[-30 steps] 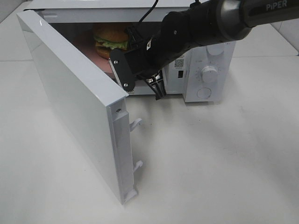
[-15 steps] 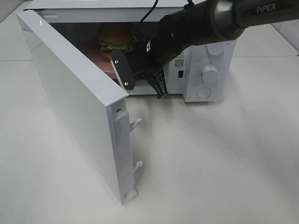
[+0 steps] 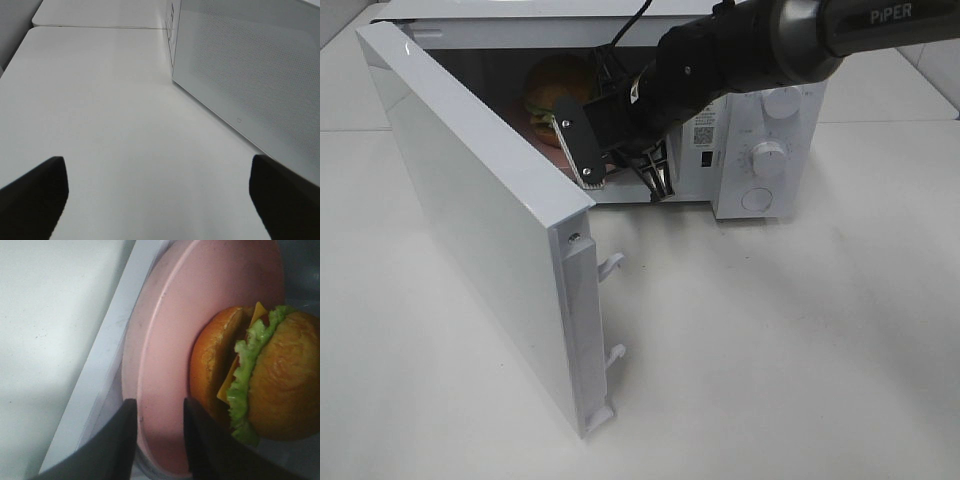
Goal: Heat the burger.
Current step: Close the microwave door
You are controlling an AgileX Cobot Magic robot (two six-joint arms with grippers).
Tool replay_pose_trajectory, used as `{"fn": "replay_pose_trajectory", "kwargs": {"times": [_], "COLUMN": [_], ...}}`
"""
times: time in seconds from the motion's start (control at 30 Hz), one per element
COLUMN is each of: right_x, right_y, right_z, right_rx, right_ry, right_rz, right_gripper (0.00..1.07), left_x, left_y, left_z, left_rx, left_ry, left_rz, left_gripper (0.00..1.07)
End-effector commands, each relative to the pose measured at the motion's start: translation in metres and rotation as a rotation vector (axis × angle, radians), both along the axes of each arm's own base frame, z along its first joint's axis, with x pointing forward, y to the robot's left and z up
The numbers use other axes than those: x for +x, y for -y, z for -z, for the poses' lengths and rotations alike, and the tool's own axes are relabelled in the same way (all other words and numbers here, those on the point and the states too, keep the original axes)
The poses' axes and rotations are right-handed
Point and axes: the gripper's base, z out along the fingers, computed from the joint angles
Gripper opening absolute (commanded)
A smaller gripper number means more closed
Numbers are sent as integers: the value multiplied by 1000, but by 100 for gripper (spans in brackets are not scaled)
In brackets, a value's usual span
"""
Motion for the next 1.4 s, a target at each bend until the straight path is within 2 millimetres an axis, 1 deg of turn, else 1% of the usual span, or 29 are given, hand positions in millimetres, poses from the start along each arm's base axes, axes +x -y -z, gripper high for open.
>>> {"fn": "replay_pose_trajectory", "kwargs": {"times": [0.03,0.2,0.3,0.47,0.57,0.6,0.63,0.7,0.8,0.87,0.9,0.97,1.07,1.13,1.23,1.4], "right_x": [1,0,-2,-7,-12,-14,-14,-21,-23,-31,-31,-39,-40,-44,-45,-53], "right_y": [2,4,5,7,10,11,11,16,17,21,21,26,27,29,29,35], "right_z": [-8,-6,-9,-11,-10,-10,-10,-10,-11,-12,-12,-14,-16,-23,-25,-32], "right_rx": [5,-9,4,10,5,5,5,16,25,33,33,43,54,110,124,142], "right_ry": [1,-28,-30,-37,-45,-46,-46,-35,-29,-23,-23,-14,-7,9,9,6], "right_rz": [12,22,32,37,37,36,36,31,31,28,28,25,27,50,58,71], "right_gripper": [36,36,36,39,42,45,45,51,52,58,58,64,66,72,73,74], "left_x": [-4,-4,-4,-4,-4,-4,-4,-4,-4,-4,-4,-4,-4,-4,-4,-4], "left_y": [0,0,0,0,0,0,0,0,0,0,0,0,0,0,0,0], "left_z": [1,1,1,1,1,1,1,1,1,1,1,1,1,1,1,1], "left_rx": [-1,-1,-1,-1,-1,-1,-1,-1,-1,-1,-1,-1,-1,-1,-1,-1], "left_ry": [29,29,29,29,29,29,29,29,29,29,29,29,29,29,29,29], "left_rz": [-4,-4,-4,-4,-4,-4,-4,-4,-4,-4,-4,-4,-4,-4,-4,-4], "left_gripper": [90,90,90,90,90,90,90,90,90,90,90,90,90,90,90,90]}}
